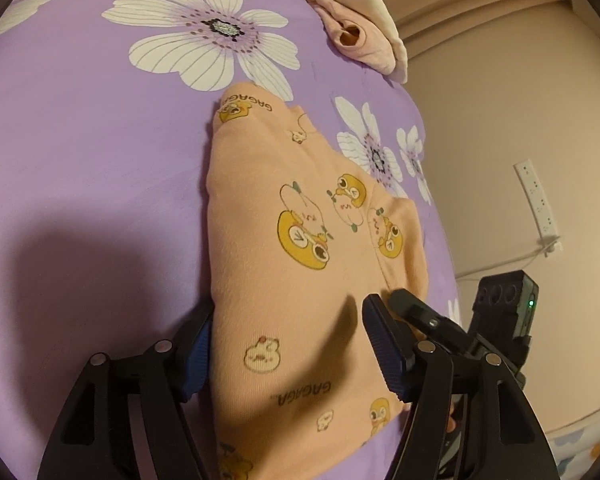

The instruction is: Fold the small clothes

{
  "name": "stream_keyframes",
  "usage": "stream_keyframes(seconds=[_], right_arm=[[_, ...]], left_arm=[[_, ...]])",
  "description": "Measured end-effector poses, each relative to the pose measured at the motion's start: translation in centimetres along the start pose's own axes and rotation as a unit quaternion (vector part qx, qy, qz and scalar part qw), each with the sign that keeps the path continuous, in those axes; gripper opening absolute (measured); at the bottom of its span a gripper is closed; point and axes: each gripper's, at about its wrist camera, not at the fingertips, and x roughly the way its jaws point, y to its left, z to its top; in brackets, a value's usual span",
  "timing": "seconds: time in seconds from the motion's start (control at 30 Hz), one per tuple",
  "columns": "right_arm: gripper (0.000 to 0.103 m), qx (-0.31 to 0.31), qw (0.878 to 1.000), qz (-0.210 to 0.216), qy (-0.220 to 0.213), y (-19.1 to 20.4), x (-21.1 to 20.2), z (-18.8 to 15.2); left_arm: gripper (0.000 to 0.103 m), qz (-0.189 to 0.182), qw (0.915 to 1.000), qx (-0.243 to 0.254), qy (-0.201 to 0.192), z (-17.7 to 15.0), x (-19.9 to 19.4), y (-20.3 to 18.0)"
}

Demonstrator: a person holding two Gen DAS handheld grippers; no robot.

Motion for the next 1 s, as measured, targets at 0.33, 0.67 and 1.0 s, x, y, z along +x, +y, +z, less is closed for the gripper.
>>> stream_keyframes(seconds=[0.33,0.67,1.0], right_arm=[[0.022,0.006,1.0,0.002,-0.022,0.6,0.3,0.0],[0.018,-0.055,0.997,-0.013,-0.058,4.2,-0.7,-0.3],[0.017,-0.089,0.993,-0.016,-0.075,7.3,-1.8,-1.3]], left_arm=[[0.05,0.022,0.9995,0.019,-0.01,0.3,0.6,-0.7],[0.027,0.049,0.9976,0.045,-0.019,0.0,0.1,-1.6],[0.026,0.05,0.9955,0.072,-0.037,-0.8,-2.0,-2.4]])
